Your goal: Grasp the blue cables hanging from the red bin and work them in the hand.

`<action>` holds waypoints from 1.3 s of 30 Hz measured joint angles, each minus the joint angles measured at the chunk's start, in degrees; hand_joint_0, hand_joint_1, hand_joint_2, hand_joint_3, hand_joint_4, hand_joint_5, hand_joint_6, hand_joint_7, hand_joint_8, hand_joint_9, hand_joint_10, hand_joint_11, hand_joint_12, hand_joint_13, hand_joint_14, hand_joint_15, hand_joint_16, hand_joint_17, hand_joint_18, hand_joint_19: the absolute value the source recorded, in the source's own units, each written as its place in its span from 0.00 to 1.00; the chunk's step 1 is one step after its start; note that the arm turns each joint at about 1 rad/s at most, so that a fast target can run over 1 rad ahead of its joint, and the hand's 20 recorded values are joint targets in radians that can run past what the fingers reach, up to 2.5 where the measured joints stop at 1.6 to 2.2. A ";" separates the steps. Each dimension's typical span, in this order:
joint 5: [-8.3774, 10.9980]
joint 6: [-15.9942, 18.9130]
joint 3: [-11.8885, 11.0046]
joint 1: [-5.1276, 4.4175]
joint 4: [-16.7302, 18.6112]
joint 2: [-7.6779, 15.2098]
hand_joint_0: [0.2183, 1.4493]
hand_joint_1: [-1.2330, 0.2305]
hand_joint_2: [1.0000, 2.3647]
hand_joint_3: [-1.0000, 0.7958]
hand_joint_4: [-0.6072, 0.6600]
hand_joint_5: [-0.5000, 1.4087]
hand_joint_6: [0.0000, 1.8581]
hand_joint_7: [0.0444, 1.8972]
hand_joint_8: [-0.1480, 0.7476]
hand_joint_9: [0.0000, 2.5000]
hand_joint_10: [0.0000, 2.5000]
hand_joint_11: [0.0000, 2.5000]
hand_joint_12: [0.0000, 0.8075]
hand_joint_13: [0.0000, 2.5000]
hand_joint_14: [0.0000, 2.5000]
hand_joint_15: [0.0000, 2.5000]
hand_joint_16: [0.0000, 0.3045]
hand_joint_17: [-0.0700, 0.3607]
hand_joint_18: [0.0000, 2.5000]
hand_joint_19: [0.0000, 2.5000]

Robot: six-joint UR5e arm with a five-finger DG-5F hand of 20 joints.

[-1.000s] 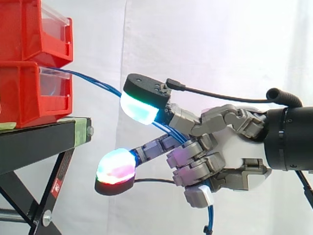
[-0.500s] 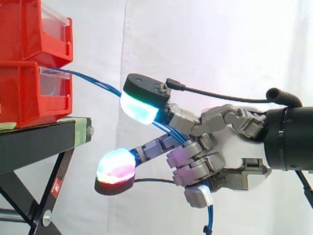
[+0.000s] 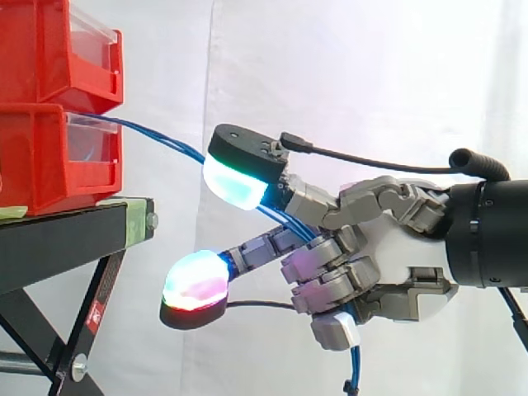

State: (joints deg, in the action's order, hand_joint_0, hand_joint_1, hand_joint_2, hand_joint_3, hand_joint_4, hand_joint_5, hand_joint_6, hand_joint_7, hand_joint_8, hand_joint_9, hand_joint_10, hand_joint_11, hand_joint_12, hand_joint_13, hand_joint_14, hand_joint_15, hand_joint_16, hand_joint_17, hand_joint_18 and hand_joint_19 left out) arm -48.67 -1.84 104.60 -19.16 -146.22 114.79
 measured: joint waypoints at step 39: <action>0.02 0.00 -0.01 0.00 0.03 0.00 0.47 0.45 0.00 0.03 0.75 0.49 0.01 0.59 0.75 0.78 1.00 1.00 0.91 0.85 1.00 0.84 0.71 0.54 0.98 0.30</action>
State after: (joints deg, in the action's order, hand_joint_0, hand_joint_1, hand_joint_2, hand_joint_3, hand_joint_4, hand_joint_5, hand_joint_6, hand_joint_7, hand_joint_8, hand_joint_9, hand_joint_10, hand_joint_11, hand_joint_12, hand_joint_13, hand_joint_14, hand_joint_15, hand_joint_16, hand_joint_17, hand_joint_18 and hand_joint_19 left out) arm -48.65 -1.85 104.59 -19.16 -146.20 114.78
